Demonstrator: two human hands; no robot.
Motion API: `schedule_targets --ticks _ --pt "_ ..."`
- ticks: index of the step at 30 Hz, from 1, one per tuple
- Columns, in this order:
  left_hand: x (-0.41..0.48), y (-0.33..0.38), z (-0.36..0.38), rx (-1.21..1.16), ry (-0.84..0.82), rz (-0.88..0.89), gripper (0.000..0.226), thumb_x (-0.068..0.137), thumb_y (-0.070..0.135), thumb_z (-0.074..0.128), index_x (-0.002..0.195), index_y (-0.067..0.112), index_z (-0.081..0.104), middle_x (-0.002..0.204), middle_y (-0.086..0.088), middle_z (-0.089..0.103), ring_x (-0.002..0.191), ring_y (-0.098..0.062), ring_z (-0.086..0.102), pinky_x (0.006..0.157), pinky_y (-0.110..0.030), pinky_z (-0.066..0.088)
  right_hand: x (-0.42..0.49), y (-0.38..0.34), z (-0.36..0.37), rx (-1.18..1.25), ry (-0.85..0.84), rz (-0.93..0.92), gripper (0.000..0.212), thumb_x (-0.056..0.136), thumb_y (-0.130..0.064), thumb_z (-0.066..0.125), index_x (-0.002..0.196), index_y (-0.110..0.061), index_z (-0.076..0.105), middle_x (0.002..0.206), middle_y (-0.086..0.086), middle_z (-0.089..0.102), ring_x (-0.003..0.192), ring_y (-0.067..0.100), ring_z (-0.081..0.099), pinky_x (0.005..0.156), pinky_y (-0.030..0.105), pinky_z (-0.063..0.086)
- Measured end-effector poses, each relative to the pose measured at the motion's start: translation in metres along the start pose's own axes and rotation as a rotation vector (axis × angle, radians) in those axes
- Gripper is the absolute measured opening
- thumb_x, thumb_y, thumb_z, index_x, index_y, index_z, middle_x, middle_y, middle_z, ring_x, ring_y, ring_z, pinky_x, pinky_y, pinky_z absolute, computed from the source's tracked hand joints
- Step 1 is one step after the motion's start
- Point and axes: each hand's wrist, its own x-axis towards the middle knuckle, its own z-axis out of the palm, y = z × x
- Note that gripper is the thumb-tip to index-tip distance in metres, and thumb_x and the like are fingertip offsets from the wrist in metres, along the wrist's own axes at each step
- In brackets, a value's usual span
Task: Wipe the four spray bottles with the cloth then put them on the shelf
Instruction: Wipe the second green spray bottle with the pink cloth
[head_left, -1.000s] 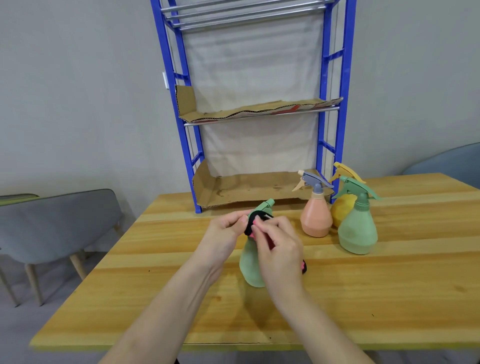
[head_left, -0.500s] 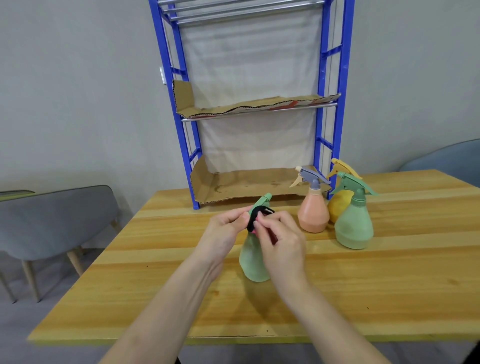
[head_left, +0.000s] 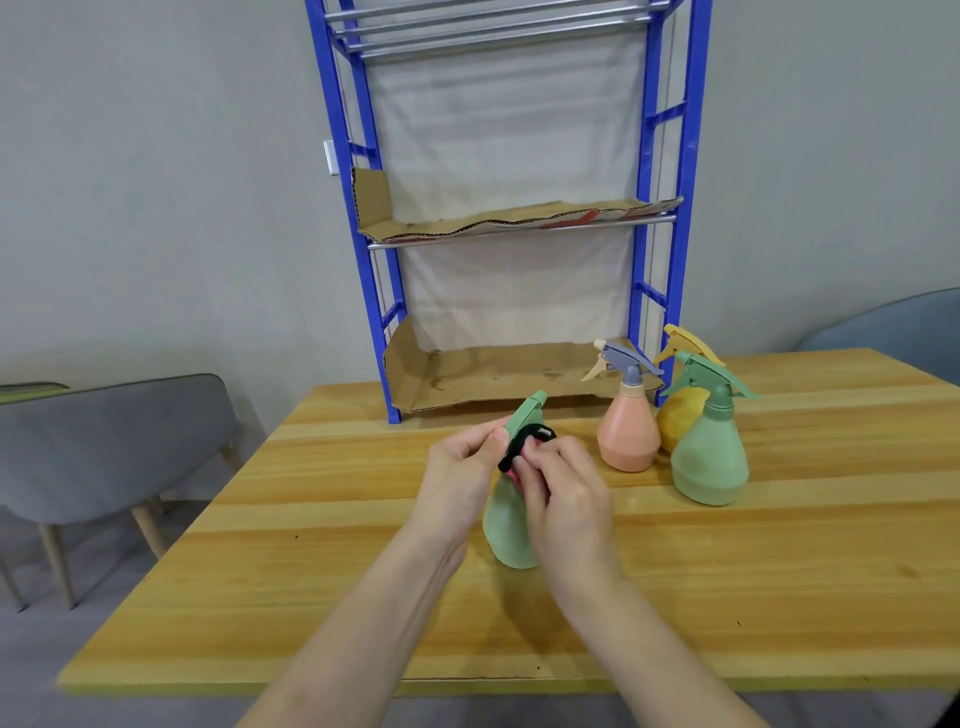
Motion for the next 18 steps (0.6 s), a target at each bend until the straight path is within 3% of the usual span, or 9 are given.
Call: schedule_targets --ticks 6,9,11,13,16,18 --pt "0.002 -0.002 -0.001 0.005 -0.001 0.022 0.029 0.107 0.013 0.051 0.124 0.015 0.075 0.113 0.007 0.079 0.111 -0.003 0.070 0.082 -0.007 0.049 0.006 0.002 -0.001 0.209 -0.063 0.360 0.015 0.095 -0.008 0.070 0.082 -0.011 0.076 0.083 -0.005 0.061 0.076 0.008 0.061 0.071 0.022 0.045" --pt "0.001 -0.004 0.005 0.008 0.045 0.046 0.029 0.107 0.010 0.051 0.122 0.014 0.076 0.110 0.008 0.079 0.105 -0.001 0.071 0.080 -0.008 0.050 0.005 -0.003 -0.006 0.036 -0.050 0.180 0.012 0.095 -0.006 0.070 0.084 -0.009 0.074 0.083 -0.005 0.057 0.073 0.007 0.054 0.070 0.017 0.041" --pt "0.000 -0.005 0.008 0.012 0.071 0.067 0.031 0.107 0.008 0.050 0.120 0.015 0.077 0.107 0.006 0.080 0.098 0.000 0.071 0.079 -0.010 0.052 -0.001 -0.005 -0.006 -0.153 -0.053 -0.020 0.011 0.096 -0.006 0.069 0.085 -0.007 0.071 0.085 -0.001 0.058 0.075 0.016 0.055 0.068 0.025 0.046" --pt "-0.001 -0.006 0.008 0.015 0.074 0.079 0.031 0.107 0.007 0.049 0.120 0.016 0.077 0.106 0.004 0.080 0.091 0.000 0.070 0.077 -0.011 0.052 -0.002 -0.004 -0.004 -0.173 -0.046 -0.050 0.009 0.096 -0.008 0.070 0.088 -0.007 0.072 0.087 0.000 0.060 0.076 0.018 0.057 0.069 0.026 0.048" --pt "0.001 -0.008 0.002 0.035 0.043 0.097 0.031 0.107 0.009 0.050 0.124 0.014 0.075 0.112 0.007 0.079 0.106 -0.003 0.071 0.085 -0.011 0.051 0.006 -0.001 -0.005 0.070 -0.058 0.193 0.009 0.092 -0.007 0.074 0.084 -0.010 0.078 0.082 -0.003 0.063 0.075 0.009 0.059 0.070 0.015 0.043" --pt "0.002 -0.008 -0.002 0.047 0.020 0.104 0.030 0.107 0.010 0.051 0.125 0.014 0.074 0.115 0.009 0.078 0.113 -0.003 0.069 0.087 -0.010 0.050 0.016 0.008 -0.008 0.228 -0.153 0.362 0.018 0.094 -0.009 0.072 0.077 -0.013 0.078 0.078 -0.002 0.065 0.076 0.009 0.061 0.070 0.020 0.044"
